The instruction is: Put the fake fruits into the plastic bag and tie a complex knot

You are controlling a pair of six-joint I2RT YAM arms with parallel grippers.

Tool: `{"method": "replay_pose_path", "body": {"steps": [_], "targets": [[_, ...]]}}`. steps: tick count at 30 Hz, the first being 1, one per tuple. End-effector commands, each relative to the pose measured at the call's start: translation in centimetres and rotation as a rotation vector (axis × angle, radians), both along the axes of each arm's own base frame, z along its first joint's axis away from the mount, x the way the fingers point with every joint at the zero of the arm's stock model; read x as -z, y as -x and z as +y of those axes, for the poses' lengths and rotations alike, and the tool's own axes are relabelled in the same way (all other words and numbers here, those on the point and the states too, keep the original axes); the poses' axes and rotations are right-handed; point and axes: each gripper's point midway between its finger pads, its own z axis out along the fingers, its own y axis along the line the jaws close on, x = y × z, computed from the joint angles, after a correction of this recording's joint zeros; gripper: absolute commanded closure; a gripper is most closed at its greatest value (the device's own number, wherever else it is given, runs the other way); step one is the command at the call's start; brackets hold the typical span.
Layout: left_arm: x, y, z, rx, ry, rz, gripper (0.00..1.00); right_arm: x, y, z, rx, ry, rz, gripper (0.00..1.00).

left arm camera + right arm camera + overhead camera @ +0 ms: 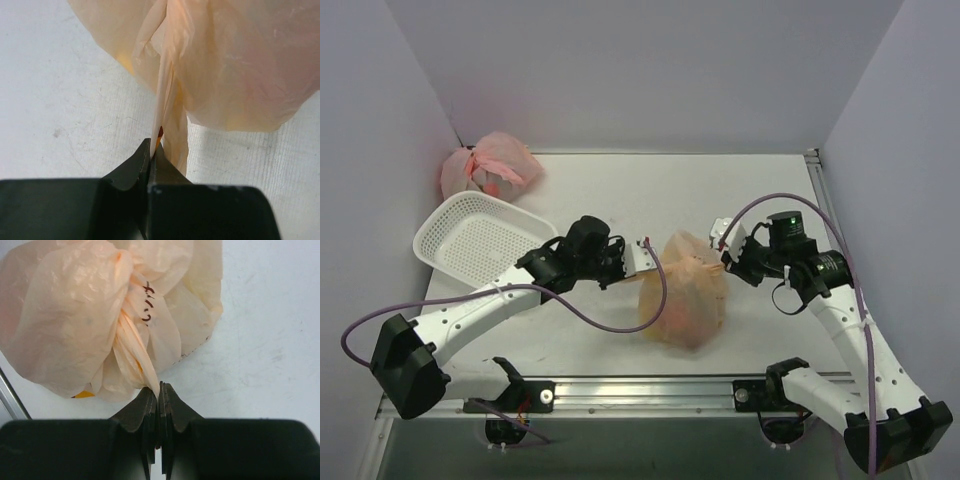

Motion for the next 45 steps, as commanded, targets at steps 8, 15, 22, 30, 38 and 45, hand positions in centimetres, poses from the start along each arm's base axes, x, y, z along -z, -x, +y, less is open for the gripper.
{"method": "replay_pose_path", "body": {"steps": [8,15,22,30,38,45], "targets": [[3.5,-1.2,8.1,-0.308,-0.138,0.051,1.00,3.1,-0.7,-8.0,0.464,-0.039,0.130,1.00],[5.1,-3.2,11.0,-0.467,-0.198,0.025,1.00,5.4,-1.1,-11.4,0.681,-0.076,0.176,1.00],[7.9,-4.2,13.3,-0.533,-0.279,0.077,1.00,8.4,-0.3,-14.6,0.800,-0.043,0.218,1.00],[10.5,-4.1,14.2,-0.527,-0.346,0.108,1.00,10.8,-0.1,-16.8,0.852,-0.022,0.254,1.00],[10.7,-5.1,13.7,-0.529,-0.327,0.129,1.00,10.8,-1.2,-16.9,0.868,-0.071,0.276,1.00],[1.1,-10.2,9.9,-0.555,-0.080,0.073,1.00,3.6,-6.9,-13.4,0.804,-0.186,0.166,1.00]]}}
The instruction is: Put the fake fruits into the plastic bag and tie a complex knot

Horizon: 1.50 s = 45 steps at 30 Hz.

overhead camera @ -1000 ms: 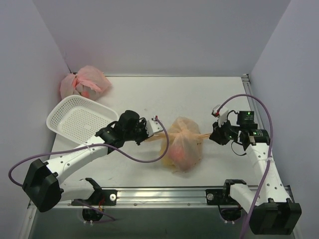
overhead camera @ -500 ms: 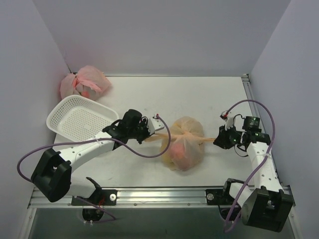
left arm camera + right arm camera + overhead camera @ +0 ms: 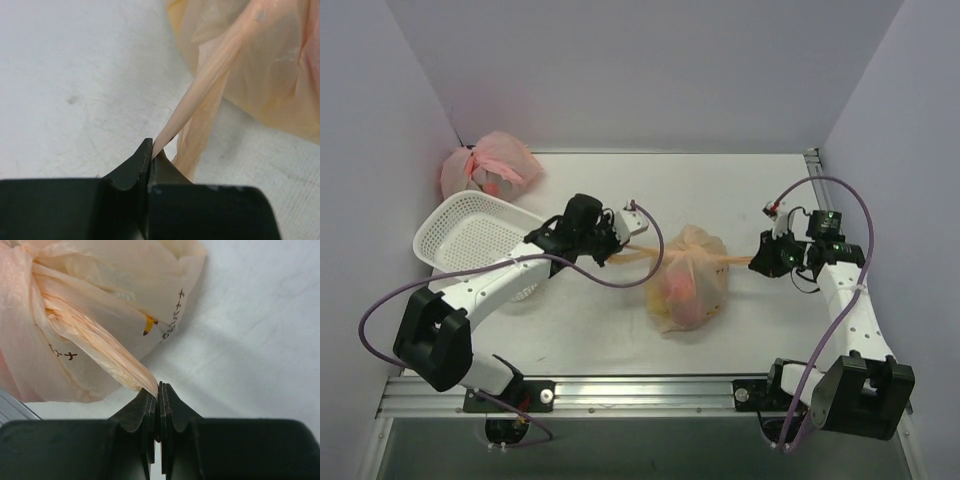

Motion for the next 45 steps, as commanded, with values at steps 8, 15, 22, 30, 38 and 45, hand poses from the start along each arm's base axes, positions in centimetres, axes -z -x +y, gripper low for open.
{"method": "replay_pose_path", "body": {"steps": [8,15,22,30,38,45], "targets": [[-6.9,-9.3,9.8,-0.396,-0.095,-0.113,1.00,-8.6,-11.5,-7.7,0.273,0.279,-0.252,1.00],[-7.0,-14.7,13.8,-0.502,-0.048,-0.139,1.00,-8.6,-16.7,-6.0,0.274,0.241,-0.293,1.00],[-8.3,-21.2,15.0,-0.551,-0.018,-0.216,1.00,-8.3,-23.8,-3.8,0.262,0.208,-0.311,1.00],[-9.7,-25.9,15.4,-0.572,0.031,-0.260,1.00,-11.5,-29.4,-3.4,0.274,0.168,-0.384,1.00],[-3.1,-27.8,10.8,-0.482,0.100,-0.094,1.00,-3.1,-33.0,-1.9,0.230,0.222,-0.280,1.00],[1.2,-29.4,10.9,-0.542,0.063,-0.028,0.98,0.7,-33.5,0.4,0.193,0.266,-0.238,1.00]]}}
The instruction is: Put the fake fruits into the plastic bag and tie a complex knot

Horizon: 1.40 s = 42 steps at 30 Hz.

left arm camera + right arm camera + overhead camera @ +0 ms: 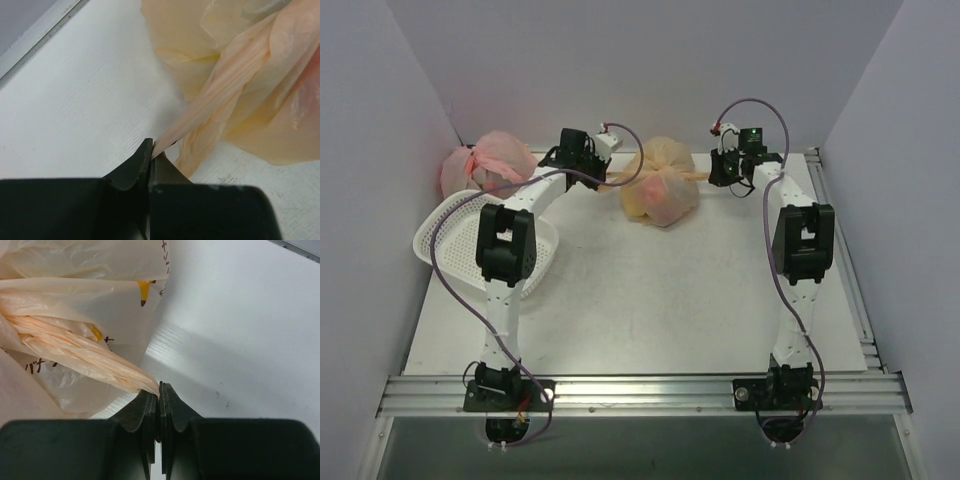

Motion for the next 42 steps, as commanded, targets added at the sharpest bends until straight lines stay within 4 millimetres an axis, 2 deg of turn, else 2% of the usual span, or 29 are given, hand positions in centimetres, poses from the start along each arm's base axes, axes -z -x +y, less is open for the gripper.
{"method": "replay_pose_path", "body": {"steps": [1,3,6,7,9,10,11,12,13,14,15,17,21,22,24,25,27,28,29,30,31,32,33,34,35,37,38,39,42], "targets": [[-1.7,-3.0,6.3,-0.191,-0.059,-0.033,0.95,-2.6,-1.8,-4.7,0.123,0.147,-0.092,1.00],[-3.2,-3.2,6.3,-0.192,-0.044,-0.053,0.81,-3.9,-1.5,-4.6,0.116,0.150,-0.105,0.99],[-6.1,-3.0,5.8,-0.173,-0.012,-0.084,0.68,-5.9,-1.0,-4.8,0.109,0.157,-0.125,0.92],[-7.9,-2.6,5.6,-0.165,0.010,-0.104,0.57,-7.7,-0.7,-4.9,0.112,0.155,-0.154,0.81],[-9.9,-2.0,5.3,-0.152,0.035,-0.114,0.47,-9.2,-0.1,-5.1,0.113,0.155,-0.169,0.62],[-11.9,-1.4,5.3,-0.158,0.050,-0.136,0.42,-11.0,0.4,-5.3,0.115,0.155,-0.198,0.44],[-12.4,-1.1,5.4,-0.160,0.054,-0.138,0.38,-11.2,1.0,-5.3,0.110,0.158,-0.189,0.38],[-12.6,-0.4,5.5,-0.162,0.051,-0.125,0.32,-13.0,1.6,-5.3,0.106,0.163,-0.221,0.33],[-14.1,0.3,5.7,-0.165,0.056,-0.144,0.23,-13.4,2.3,-5.4,0.106,0.163,-0.217,0.22],[-14.6,0.7,6.1,-0.175,0.051,-0.151,0.10,-13.3,3.0,-5.4,0.095,0.158,-0.207,0.19],[-14.9,1.2,6.3,-0.180,0.048,-0.154,0.03,-13.9,3.6,-5.3,0.085,0.151,-0.211,0.18],[-16.1,2.7,6.8,-0.185,0.053,-0.159,0.02,-15.7,5.3,-5.6,0.086,0.147,-0.227,0.15],[-17.8,6.9,5.1,-0.078,0.139,-0.122,0.03,-17.2,8.8,-5.4,0.069,0.120,-0.220,0.11],[-19.6,8.7,4.1,-0.027,0.202,-0.121,0.03,-18.0,10.2,-4.9,0.047,0.099,-0.222,0.11],[-19.3,11.2,3.2,0.012,0.264,-0.057,0.03,-17.8,12.4,-4.4,0.034,0.071,-0.169,0.10],[-20.7,13.0,2.5,0.023,0.328,-0.039,0.02,-18.0,14.3,-4.0,0.019,0.048,-0.147,0.09],[-19.9,15.2,2.0,0.004,0.372,0.032,0.03,-18.8,16.7,-3.4,0.034,-0.006,-0.129,0.08],[-21.1,16.6,2.1,0.012,0.385,0.013,0.03,-17.6,18.2,-3.0,0.037,-0.036,-0.073,0.07],[-19.6,17.7,2.2,-0.003,0.380,0.056,0.03,-17.3,19.2,-2.6,0.055,-0.071,-0.040,0.03],[-20.6,18.9,2.8,-0.016,0.385,0.028,0.02,-17.9,20.6,-2.2,0.060,-0.098,-0.042,0.00],[-20.4,19.6,3.2,-0.026,0.371,0.025,0.02,-15.9,22.4,-1.7,0.055,-0.127,0.033,0.00],[-18.5,20.3,4.3,-0.081,0.327,0.056,0.03,-15.3,23.5,-1.4,0.071,-0.159,0.069,0.00],[-18.8,21.2,5.2,-0.086,0.296,0.027,0.03,-15.1,24.9,-1.1,0.071,-0.173,0.075,0.00],[-17.9,21.8,5.9,-0.102,0.268,0.041,0.02,-14.2,26.1,-1.1,0.074,-0.177,0.106,0.00],[-16.6,22.7,6.9,-0.138,0.218,0.070,0.03,-11.9,27.6,-1.0,0.081,-0.177,0.165,0.00],[-14.2,24.7,8.2,-0.165,0.157,0.113,0.03,-11.0,29.6,-1.1,0.079,-0.173,0.173,0.00],[-13.0,25.6,9.0,-0.191,0.119,0.138,0.02,-8.8,31.1,-1.2,0.086,-0.164,0.223,0.00],[-11.4,27.0,9.7,-0.203,0.094,0.164,0.02,-8.7,31.9,-1.3,0.091,-0.168,0.218,0.00],[-9.7,29.4,10.6,-0.215,0.069,0.170,0.03,-5.5,34.9,-0.8,0.093,-0.187,0.301,0.00]]}}
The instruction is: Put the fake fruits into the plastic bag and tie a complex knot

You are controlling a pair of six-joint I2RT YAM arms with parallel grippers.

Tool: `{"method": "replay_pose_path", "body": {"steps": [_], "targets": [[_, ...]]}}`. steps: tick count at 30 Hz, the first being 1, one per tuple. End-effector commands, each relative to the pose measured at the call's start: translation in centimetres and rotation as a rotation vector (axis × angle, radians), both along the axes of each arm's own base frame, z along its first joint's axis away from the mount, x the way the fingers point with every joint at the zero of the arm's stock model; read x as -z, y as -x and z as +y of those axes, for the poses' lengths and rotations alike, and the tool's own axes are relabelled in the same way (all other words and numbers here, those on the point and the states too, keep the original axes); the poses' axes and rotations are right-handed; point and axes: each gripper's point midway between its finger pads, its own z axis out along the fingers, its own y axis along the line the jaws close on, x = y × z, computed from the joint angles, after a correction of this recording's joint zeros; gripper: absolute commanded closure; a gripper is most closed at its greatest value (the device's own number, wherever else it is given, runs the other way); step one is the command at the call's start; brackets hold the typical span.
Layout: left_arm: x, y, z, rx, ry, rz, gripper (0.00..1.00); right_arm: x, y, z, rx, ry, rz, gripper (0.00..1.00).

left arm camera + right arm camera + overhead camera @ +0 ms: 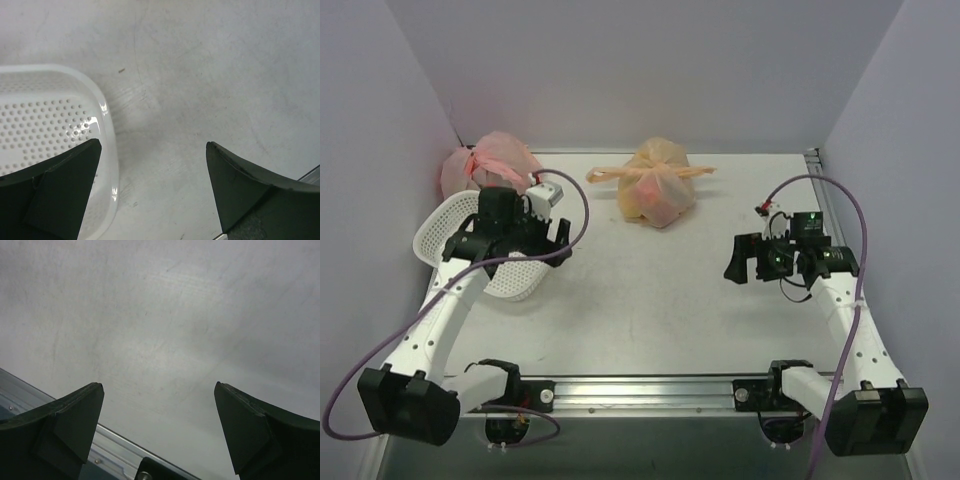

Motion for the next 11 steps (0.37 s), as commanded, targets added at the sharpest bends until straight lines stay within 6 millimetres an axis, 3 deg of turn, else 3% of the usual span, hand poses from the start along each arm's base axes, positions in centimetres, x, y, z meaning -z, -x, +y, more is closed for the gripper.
{"method": "replay_pose_path", "body": {"steps": [1,3,4,7,11], "targets": [[3.8,3.5,2.2,-0.033,-0.086,0.072,0.03,2.3,3.5,1.2,0.012,-0.065,0.100,0.00],[4.6,4.7,2.1,-0.020,-0.082,0.081,0.03,3.3,4.3,1.2,0.023,-0.053,0.110,0.00],[5.8,5.4,2.3,-0.027,-0.088,0.112,0.03,3.2,4.3,1.2,0.020,-0.045,0.099,0.00],[6.5,6.1,2.4,-0.052,-0.086,0.124,0.03,2.8,4.6,1.9,-0.010,-0.069,0.071,0.00],[5.4,5.7,2.6,-0.069,-0.082,0.072,0.02,2.6,4.7,2.1,0.001,-0.081,0.072,0.00]]}}
